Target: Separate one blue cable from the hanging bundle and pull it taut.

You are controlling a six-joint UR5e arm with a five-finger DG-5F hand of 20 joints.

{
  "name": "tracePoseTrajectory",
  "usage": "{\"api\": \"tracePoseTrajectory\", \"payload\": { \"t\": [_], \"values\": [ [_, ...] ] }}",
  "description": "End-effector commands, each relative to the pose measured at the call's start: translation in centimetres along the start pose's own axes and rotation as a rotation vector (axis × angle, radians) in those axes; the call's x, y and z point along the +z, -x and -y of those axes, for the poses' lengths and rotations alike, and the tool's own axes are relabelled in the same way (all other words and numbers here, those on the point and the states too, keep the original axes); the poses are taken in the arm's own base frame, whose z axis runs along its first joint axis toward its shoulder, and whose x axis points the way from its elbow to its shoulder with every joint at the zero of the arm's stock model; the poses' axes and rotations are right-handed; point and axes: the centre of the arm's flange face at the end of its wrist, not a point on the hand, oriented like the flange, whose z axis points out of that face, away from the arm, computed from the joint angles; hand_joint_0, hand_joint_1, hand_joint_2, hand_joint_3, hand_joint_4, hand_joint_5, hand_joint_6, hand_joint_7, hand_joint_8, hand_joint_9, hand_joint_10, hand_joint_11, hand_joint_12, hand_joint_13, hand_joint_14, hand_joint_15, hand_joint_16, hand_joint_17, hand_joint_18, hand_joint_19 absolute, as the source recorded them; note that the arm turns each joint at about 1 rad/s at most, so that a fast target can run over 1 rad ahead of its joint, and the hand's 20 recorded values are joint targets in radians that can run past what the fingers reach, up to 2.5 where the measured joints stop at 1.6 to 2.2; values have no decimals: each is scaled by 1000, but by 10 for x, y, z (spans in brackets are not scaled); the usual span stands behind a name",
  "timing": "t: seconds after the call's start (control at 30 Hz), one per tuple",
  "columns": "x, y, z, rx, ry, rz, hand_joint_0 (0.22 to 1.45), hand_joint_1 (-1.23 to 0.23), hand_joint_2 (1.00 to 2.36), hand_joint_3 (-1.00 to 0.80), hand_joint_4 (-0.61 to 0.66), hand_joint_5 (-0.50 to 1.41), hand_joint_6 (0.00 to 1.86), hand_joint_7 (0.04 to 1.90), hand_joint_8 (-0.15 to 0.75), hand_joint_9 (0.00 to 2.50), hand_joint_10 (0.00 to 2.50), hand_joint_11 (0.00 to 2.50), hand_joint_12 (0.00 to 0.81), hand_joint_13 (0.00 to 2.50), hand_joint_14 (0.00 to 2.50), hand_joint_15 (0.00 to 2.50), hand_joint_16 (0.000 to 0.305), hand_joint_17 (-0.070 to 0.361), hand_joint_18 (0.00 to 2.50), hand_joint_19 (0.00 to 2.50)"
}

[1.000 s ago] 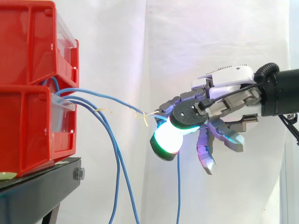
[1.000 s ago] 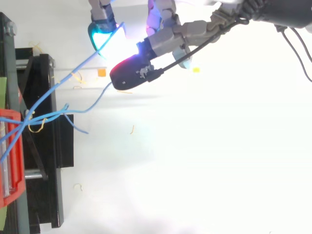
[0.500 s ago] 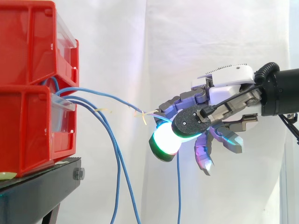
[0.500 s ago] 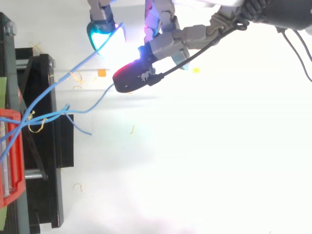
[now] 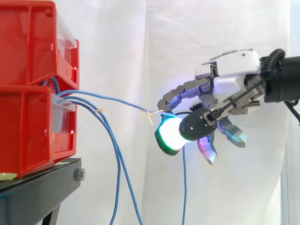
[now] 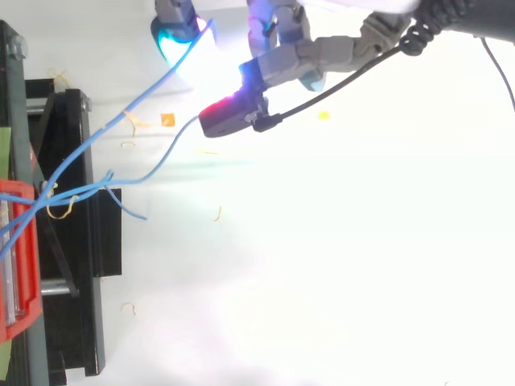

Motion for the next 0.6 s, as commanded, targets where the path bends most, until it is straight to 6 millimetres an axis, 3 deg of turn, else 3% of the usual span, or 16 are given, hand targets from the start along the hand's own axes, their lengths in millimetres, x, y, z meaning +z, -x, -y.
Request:
{"api": "tracePoseTrajectory", "payload": {
  "t": [0.0, 0.23, 0.37, 0.57],
  "values": [
    [-6, 10, -4, -147, -3, 4, 755, -805, 1018, -239, 12, 141, 506, 1222, 54, 1915, 15, 325, 194, 1360, 15, 374, 49, 110, 1023, 536],
    [-19, 18, -8, -243, -7, -10, 753, -804, 1019, -235, 12, 141, 506, 1226, 47, 1915, 17, 324, 193, 1361, 15, 372, 49, 109, 1016, 538],
    [-45, 20, -14, -305, -19, 57, 754, -804, 1018, -234, 14, 141, 506, 1222, 52, 1909, 15, 323, 190, 1359, 15, 378, 49, 110, 1013, 541],
    [-68, 24, -20, -387, -23, 120, 753, -802, 1019, -234, 8, 141, 505, 1227, 54, 1911, 15, 321, 192, 1358, 15, 371, 49, 110, 1011, 539]
  ]
}}
